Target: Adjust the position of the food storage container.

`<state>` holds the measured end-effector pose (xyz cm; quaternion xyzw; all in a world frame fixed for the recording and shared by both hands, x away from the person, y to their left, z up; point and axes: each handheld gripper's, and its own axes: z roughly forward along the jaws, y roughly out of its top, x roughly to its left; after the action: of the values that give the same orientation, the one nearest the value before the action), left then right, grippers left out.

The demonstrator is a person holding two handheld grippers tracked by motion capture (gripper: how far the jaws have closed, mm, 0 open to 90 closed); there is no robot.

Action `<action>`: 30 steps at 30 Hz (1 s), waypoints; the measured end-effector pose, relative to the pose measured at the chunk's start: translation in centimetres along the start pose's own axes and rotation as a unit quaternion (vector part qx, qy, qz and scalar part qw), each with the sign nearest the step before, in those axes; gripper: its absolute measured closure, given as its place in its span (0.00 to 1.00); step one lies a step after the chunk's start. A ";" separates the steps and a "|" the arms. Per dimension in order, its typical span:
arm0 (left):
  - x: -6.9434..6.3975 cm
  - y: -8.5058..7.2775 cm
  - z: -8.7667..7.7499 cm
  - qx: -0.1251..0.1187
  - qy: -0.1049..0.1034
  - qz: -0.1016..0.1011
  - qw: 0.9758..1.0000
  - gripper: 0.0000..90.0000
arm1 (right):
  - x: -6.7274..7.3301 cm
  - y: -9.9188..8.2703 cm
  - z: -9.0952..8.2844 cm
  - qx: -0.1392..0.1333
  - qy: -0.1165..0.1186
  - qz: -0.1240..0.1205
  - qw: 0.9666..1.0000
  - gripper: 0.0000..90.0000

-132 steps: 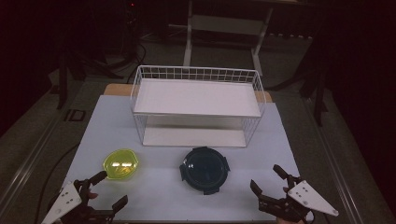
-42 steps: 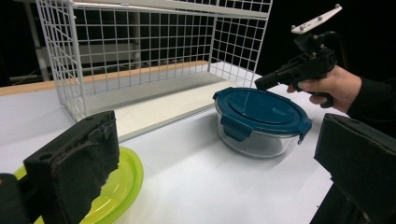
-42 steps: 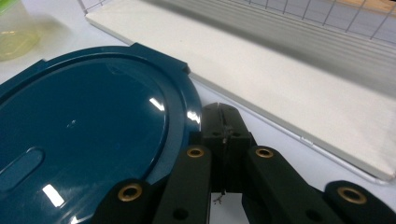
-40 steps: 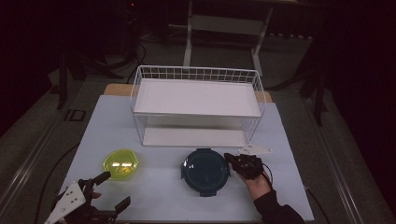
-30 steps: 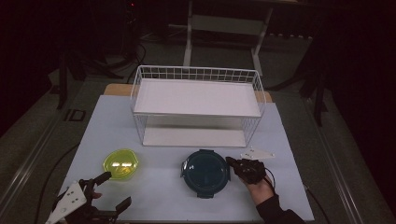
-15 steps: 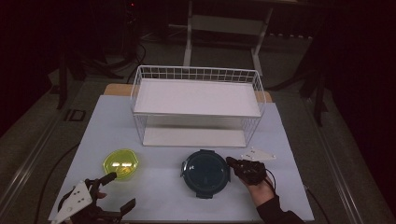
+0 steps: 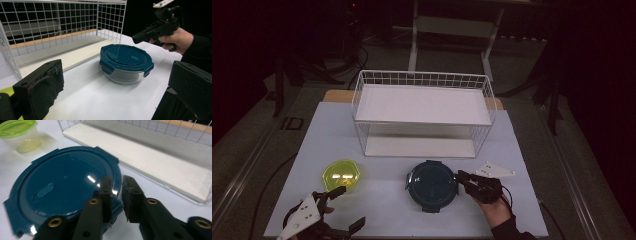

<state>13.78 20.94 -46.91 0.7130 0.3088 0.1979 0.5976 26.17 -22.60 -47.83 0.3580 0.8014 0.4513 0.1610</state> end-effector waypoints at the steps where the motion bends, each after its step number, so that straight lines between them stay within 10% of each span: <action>1: 0.0 0.0 0.0 0.000 -0.001 -0.001 1.000 0.00 | 0.2 -0.3 -0.3 0.003 -0.002 -0.003 1.000 0.93; 14: -0.1 -0.1 0.3 0.005 -0.005 -0.002 1.000 0.00 | 1.0 -2.2 -2.3 0.006 0.004 0.014 1.000 0.99; 21: -0.3 0.2 1.4 0.017 -0.019 -0.006 1.000 0.00 | 0.7 -1.9 -3.2 -0.024 0.009 0.015 1.000 0.51; 23: -0.3 0.4 1.6 0.021 -0.022 -0.004 1.000 0.00 | 0.7 -1.9 -3.2 -0.024 0.009 0.015 1.000 0.51; 26: -0.7 1.6 3.1 0.025 -0.040 0.003 0.999 0.00 | 0.9 -1.6 -3.6 -0.046 0.020 -0.007 0.999 0.18; 30: -0.7 2.5 4.2 0.029 -0.056 0.002 0.998 0.00 | 0.9 -1.3 -3.9 -0.057 0.012 -0.007 0.998 0.15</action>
<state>16.52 17.17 -45.24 0.7406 0.2787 0.1501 0.5927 22.72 -24.78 -46.74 0.3370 0.7788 0.4996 0.1744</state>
